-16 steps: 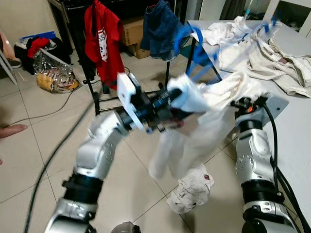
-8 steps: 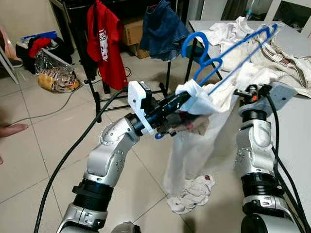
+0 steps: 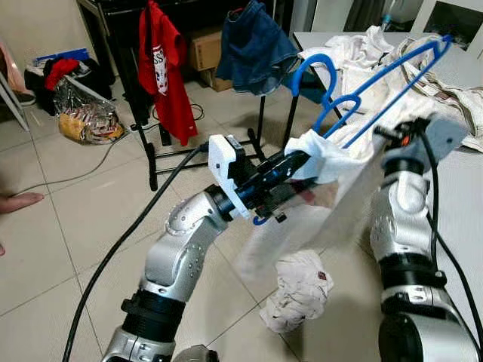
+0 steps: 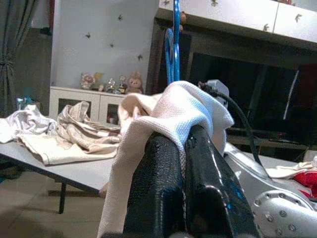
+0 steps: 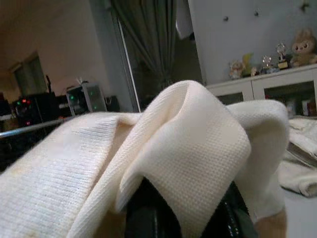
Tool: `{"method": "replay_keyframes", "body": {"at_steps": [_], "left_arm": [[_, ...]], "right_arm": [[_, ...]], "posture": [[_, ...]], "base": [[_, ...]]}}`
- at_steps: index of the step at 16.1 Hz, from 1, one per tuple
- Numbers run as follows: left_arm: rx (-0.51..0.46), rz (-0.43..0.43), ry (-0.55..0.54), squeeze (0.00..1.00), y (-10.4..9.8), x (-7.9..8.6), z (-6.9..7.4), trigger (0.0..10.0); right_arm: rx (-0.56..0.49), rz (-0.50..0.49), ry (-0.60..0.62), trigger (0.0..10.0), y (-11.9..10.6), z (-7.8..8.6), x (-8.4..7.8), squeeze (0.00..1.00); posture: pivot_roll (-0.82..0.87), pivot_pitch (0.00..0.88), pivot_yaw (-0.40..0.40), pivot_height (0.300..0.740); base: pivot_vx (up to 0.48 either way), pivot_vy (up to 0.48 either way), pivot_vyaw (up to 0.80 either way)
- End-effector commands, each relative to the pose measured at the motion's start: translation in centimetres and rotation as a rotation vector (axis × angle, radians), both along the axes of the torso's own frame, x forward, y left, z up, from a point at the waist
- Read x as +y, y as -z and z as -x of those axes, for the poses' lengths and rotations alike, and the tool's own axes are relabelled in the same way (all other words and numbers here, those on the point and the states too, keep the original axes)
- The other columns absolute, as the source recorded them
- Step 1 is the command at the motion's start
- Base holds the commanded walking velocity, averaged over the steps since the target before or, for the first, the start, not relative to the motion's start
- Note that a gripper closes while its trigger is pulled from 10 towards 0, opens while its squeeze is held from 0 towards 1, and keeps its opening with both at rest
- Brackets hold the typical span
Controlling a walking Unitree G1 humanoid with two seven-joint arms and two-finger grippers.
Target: Hang hanger
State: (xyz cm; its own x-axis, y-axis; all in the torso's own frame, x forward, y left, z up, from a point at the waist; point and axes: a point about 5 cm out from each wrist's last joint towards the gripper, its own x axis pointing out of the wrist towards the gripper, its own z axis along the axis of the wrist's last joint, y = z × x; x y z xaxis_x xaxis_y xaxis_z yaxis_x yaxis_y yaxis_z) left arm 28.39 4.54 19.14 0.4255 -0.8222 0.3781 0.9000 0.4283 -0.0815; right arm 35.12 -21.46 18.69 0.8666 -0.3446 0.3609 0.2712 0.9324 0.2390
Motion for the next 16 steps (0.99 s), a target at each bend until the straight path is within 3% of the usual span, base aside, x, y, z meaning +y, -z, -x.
{"method": "replay_keyframes", "body": {"at_steps": [1, 3, 8, 12, 14, 16], "left_arm": [[0.015, -0.017, -0.001, 0.0, 0.3, -0.1, 0.1, 10.0], [0.031, -0.025, -0.03, 0.0, 0.8, -0.1, -0.1, 10.0], [0.0, -0.08, -0.227, 0.0, 2.0, 0.6, -0.9, 10.0], [-0.043, -0.145, -0.272, 0.0, 2.4, 0.7, -1.3, 10.0], [-0.104, -0.224, -0.297, 0.0, 2.7, 0.5, -1.5, 10.0], [-0.106, -0.266, -0.284, 0.0, 3.0, 0.4, -1.8, 10.0]], "right_arm": [[-0.045, -0.002, 0.017, 0.0, -1.1, -0.1, -0.4, 0.0], [-0.058, 0.001, 0.022, 0.0, -1.4, -0.2, -0.3, 0.0], [-0.081, -0.002, 0.051, 0.0, -2.2, -0.3, -1.2, 0.0], [-0.082, -0.01, 0.042, 0.0, -1.7, -0.1, -1.0, 0.0], [-0.087, -0.015, 0.035, 0.0, -1.6, 0.2, -0.9, 0.0], [-0.087, -0.018, 0.035, 0.0, -1.4, 0.4, -1.0, 0.0]], "posture": [[0.01, 0.0, 0.031, 0.723], [0.01, 0.0, 0.03, 0.723], [0.01, 0.0, 0.03, 0.723], [0.01, 0.0, 0.031, 0.723], [0.01, 0.0, 0.033, 0.723], [0.01, 0.0, 0.035, 0.723]], "base": [[0.0, 0.0, 0.0], [0.0, 0.0, 0.0], [0.0, 0.0, 0.0], [0.0, 0.0, 0.0], [0.0, 0.0, 0.0], [0.0, 0.0, 0.0]]}}
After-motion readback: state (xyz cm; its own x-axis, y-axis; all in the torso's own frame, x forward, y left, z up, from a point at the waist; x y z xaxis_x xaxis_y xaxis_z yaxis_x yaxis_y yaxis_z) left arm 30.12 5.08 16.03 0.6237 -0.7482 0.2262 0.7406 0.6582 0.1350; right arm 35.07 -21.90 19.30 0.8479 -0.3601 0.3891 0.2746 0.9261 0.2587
